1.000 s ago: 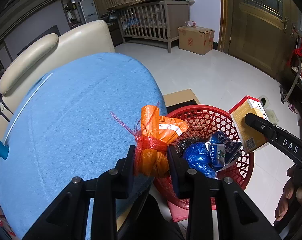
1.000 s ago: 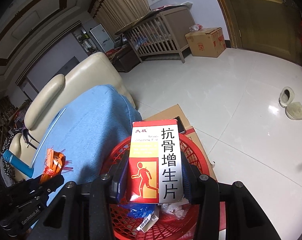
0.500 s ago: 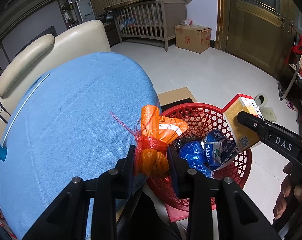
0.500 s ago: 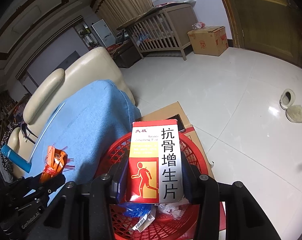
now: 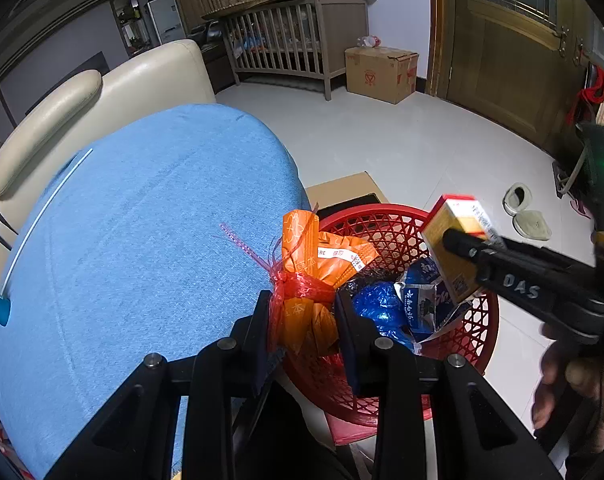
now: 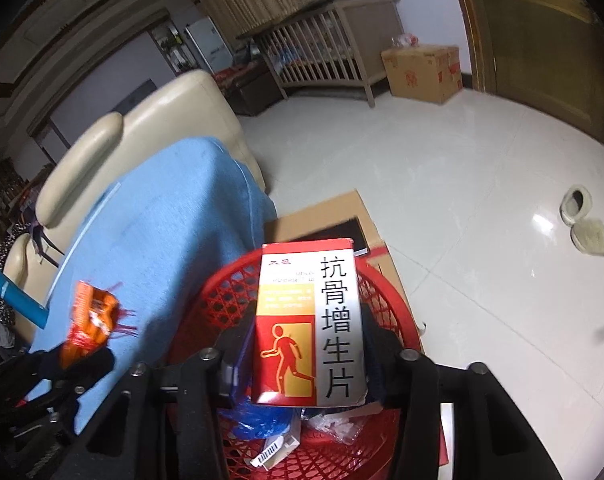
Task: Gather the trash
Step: 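Lower the medicine box into the red basket and open the right gripper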
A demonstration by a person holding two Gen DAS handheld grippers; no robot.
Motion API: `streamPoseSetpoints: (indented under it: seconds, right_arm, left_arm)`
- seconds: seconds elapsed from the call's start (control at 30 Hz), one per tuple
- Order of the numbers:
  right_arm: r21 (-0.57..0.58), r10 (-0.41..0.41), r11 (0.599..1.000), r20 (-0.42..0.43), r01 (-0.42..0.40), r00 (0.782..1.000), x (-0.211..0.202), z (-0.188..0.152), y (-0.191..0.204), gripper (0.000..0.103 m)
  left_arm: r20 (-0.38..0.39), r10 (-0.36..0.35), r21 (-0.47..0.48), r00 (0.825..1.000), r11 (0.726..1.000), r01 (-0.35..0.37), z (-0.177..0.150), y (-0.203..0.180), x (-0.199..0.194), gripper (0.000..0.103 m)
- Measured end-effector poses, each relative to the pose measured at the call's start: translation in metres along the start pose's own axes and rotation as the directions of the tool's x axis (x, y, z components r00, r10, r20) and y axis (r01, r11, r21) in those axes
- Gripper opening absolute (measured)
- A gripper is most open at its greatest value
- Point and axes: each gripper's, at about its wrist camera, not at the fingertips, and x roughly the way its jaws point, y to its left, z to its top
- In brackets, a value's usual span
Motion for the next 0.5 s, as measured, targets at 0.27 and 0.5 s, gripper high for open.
streamPoseSetpoints:
  seconds: [0.27, 0.5]
  right_arm:
    - [0.069, 0.022, 0.997, -0.008, -0.021, 1.000, -0.002, -0.002, -0.020, 0.064]
    - [0.135, 0.043, 0.990, 0.034, -0.047, 0.999, -0.021, -0.002, -0.037, 0.065]
  left_arm:
    - [-0.016, -0.002, 0.009, 1.000, 1.000, 0.002, 0.001, -0.005, 0.008, 0.032]
    - [-0.036, -0.014, 0.029, 0.999, 0.999, 0.015, 0.002, -0.020, 0.018, 0.032]
